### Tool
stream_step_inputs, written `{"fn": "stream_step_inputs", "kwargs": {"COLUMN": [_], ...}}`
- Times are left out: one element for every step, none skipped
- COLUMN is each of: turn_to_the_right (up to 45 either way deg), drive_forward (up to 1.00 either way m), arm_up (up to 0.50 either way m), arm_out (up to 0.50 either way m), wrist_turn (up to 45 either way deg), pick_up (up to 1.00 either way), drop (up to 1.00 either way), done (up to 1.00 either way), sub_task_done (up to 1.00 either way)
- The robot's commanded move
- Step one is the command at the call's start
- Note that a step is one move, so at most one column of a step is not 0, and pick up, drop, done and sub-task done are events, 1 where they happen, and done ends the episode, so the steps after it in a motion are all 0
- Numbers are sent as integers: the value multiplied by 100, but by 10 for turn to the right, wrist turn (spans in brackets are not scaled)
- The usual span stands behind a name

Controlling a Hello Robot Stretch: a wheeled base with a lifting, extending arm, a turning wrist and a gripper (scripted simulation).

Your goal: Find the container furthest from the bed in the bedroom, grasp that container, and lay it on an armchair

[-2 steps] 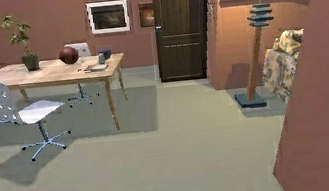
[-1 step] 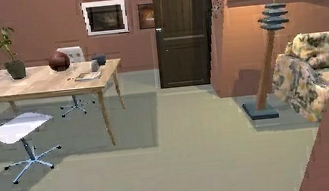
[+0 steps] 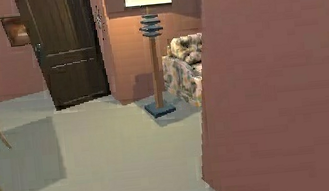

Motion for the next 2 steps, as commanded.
{"fn": "stream_step_inputs", "kwargs": {"turn_to_the_right": [0,-120], "drive_forward": [55,0], "arm_up": [0,0], "arm_out": [0,0], "wrist_turn": [0,0], "pick_up": [0,0], "drop": [0,0], "done": [0,0], "sub_task_done": [0,0]}}
